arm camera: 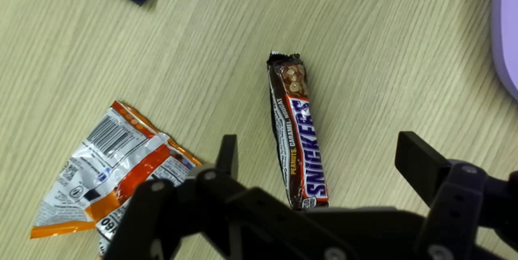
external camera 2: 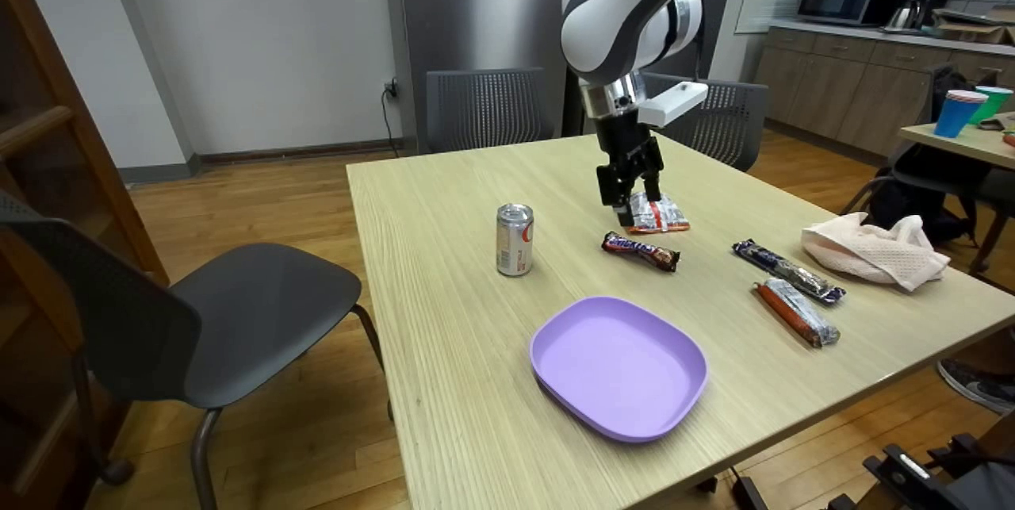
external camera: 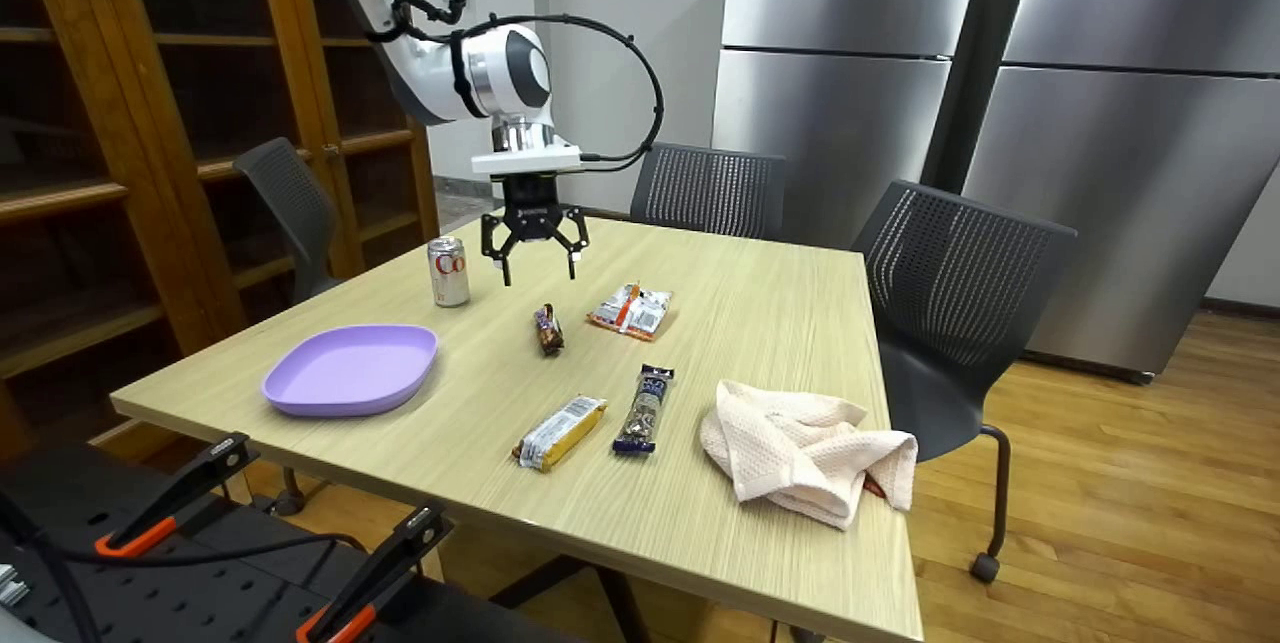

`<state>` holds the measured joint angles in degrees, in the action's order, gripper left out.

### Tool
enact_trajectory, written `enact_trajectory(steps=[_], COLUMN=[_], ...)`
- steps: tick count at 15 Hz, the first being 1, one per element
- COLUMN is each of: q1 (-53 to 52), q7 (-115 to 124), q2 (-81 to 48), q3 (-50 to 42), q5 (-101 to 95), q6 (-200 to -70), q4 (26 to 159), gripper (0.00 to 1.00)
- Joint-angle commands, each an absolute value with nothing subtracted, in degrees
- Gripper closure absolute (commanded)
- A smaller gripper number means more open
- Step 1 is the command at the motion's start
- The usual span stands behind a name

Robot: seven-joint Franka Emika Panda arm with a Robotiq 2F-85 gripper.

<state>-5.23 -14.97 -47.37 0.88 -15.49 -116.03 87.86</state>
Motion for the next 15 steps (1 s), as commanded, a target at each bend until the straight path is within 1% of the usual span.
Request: enact_trajectory(steps=[1, 15], q1=[-5.9, -6.5], q7=[-16.6, -19.3], q2=[-49.4, -56.0], q3=[0.7, 0.8], q5=[-17.7, -19.6], q6=[-112.3, -107.3], q4=[84.2, 77.7], gripper=[0.0, 0.0])
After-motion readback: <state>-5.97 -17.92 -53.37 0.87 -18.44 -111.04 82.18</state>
